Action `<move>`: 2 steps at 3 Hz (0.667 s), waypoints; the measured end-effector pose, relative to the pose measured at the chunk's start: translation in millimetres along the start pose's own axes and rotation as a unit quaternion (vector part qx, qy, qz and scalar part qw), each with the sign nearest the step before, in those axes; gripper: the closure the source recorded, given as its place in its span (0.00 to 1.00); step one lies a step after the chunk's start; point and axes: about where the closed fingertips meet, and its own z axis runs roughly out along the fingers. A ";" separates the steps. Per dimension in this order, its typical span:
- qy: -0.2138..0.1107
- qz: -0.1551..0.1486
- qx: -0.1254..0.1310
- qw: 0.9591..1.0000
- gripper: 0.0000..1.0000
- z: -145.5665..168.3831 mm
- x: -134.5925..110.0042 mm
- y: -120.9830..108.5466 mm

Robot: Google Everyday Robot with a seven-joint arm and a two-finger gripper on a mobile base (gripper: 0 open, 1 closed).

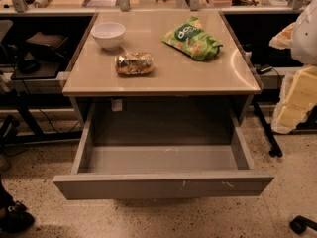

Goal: Close top drawer

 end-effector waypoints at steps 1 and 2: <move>0.000 0.000 0.000 1.000 0.00 0.1 0.0 0.1; -0.006 0.004 -0.007 1.000 0.00 13.5 2.8 10.6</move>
Offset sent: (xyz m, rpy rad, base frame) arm -0.0165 0.0034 -0.0452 0.0417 0.0514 -0.0014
